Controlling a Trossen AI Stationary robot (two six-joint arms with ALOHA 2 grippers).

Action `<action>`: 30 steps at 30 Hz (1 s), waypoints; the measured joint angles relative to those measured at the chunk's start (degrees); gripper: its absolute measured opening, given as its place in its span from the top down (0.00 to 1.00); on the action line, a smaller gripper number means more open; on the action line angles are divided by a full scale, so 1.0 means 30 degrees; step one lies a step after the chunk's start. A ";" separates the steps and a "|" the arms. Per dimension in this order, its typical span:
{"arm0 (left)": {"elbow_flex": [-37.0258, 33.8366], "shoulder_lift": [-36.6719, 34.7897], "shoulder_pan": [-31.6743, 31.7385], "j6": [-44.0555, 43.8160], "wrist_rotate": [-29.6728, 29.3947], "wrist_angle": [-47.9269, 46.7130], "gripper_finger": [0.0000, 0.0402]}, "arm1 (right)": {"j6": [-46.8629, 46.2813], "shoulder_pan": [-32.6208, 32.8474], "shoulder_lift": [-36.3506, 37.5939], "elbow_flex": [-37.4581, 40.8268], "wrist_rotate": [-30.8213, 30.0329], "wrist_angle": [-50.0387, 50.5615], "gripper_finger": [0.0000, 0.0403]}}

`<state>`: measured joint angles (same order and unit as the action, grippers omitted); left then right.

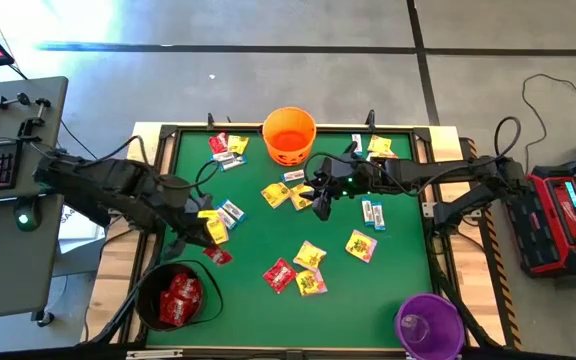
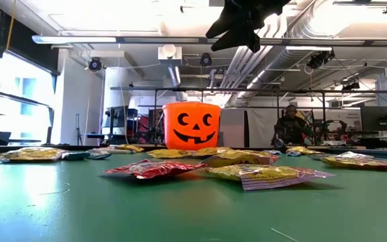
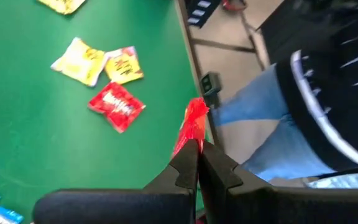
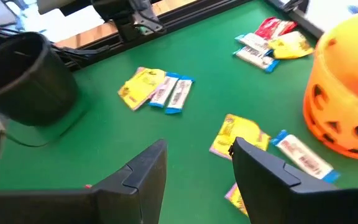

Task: Sort candy by brand, put in halloween buckets
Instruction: Put the red candy into the black bucket

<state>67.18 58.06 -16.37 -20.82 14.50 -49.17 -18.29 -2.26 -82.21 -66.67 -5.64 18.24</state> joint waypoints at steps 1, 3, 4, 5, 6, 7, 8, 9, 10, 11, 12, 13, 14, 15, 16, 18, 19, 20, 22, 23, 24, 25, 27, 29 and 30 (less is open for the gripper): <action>0.0271 0.0000 -0.0155 -0.0212 0.0000 -0.0030 1.00 | 0.0136 0.0000 -0.0003 0.0000 -0.0137 0.0000 0.58; 0.0756 -0.0002 -0.0487 -0.0765 0.0000 -0.0066 1.00 | 0.0214 0.0000 -0.0003 0.0000 -0.0313 0.0000 0.58; 0.0979 0.0000 -0.0667 -0.1038 -0.0002 -0.0182 1.00 | 0.0208 0.0000 -0.0003 0.0000 -0.0413 0.0000 0.58; 0.1148 0.0000 -0.0869 -0.1355 -0.0012 -0.0261 1.00 | 0.0215 -0.0005 0.0003 0.0000 -0.0485 0.0000 0.58; 0.1284 0.0000 -0.1099 -0.1662 -0.0015 -0.0273 1.00 | 0.0215 -0.0007 -0.0003 0.0000 -0.0491 0.0000 0.58; 0.1405 0.0000 -0.1347 -0.2019 -0.0015 -0.0277 1.00 | 0.0215 -0.0007 -0.0003 0.0000 -0.0491 0.0000 0.58; 0.1472 0.0000 -0.1610 -0.2373 0.0005 -0.0279 1.00 | 0.0211 -0.0007 -0.0003 0.0000 -0.0495 0.0000 0.58; 0.1501 0.0000 -0.1872 -0.2781 0.0075 -0.0288 1.00 | 0.0215 -0.0007 -0.0003 0.0000 -0.0492 0.0000 0.58; 0.1501 0.0000 -0.2144 -0.3207 0.0185 -0.0331 1.00 | 0.0215 -0.0007 -0.0003 0.0000 -0.0491 0.0000 0.58; 0.1501 0.0000 -0.2418 -0.3578 0.0303 -0.0408 1.00 | 0.0215 -0.0007 -0.0003 0.0000 -0.0491 0.0000 0.58; 0.1501 0.0000 -0.2707 -0.3962 0.0447 -0.0488 1.00 | 0.0215 -0.0007 -0.0003 0.0000 -0.0491 0.0000 0.58; 0.1501 0.0000 -0.3015 -0.4352 0.0511 -0.0574 1.00 | 0.0215 -0.0007 -0.0003 0.0000 -0.0498 0.0000 0.58; 0.1501 0.0000 -0.3327 -0.4736 0.0526 -0.0662 1.00 | 0.0215 -0.0007 -0.0003 0.0000 -0.0498 0.0000 0.58; 0.1501 0.0000 -0.3621 -0.5114 0.0558 -0.0721 1.00 | 0.0214 -0.0007 -0.0003 0.0000 -0.0498 0.0000 0.58; 0.1501 0.0000 -0.3934 -0.5506 0.0640 -0.0707 1.00 | 0.0215 -0.0007 -0.0003 0.0000 -0.0505 0.0000 0.58; 0.1501 0.0000 -0.4492 -0.6301 0.0808 -0.0693 1.00 | 0.0215 -0.0007 -0.0003 0.0000 -0.0534 0.0000 0.58; 0.1498 0.0000 -0.4760 -0.6787 0.0809 -0.0686 1.00 | 0.0215 -0.0007 -0.0003 0.0000 -0.0542 0.0000 0.58; 0.1501 0.0040 -0.5036 -0.7259 0.0815 -0.0629 1.00 | 0.0212 -0.0007 -0.0003 0.0000 -0.0542 0.0000 0.58; 0.1494 0.0170 -0.5608 -0.8027 0.0809 -0.0234 1.00 | 0.0207 -0.0007 -0.0003 0.0000 -0.0542 0.0000 0.58; 0.1494 0.0270 -0.5922 -0.8352 0.0782 0.0044 1.00 | 0.0207 -0.0007 -0.0007 0.0000 -0.0542 0.0000 0.58; 0.1494 0.0390 -0.6249 -0.8572 0.0630 0.0190 1.00 | 0.0213 -0.0007 -0.0010 0.0000 -0.0542 0.0000 0.58; 0.1490 0.0520 -0.6572 -0.8789 0.0464 0.0184 1.00 | 0.0233 -0.0007 -0.0010 0.0000 -0.0542 0.0000 0.58; 0.1249 0.0856 -0.7229 -0.9028 0.0227 0.0213 1.00 | 0.0290 -0.0007 -0.0010 0.0000 -0.0542 0.0000 0.58; 0.0846 0.1260 -0.7817 -0.9050 -0.0174 -0.0121 1.00 | 0.0529 -0.0006 -0.0010 0.0000 -0.0621 0.0000 0.58; 0.0648 0.1440 -0.8103 -0.9066 -0.0480 -0.0395 1.00 | 0.0616 0.0000 -0.0010 0.0000 -0.0769 0.0000 0.58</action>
<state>69.12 62.38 -40.68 -48.02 13.06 -50.35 -16.44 -2.26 -82.24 -66.67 -7.95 18.24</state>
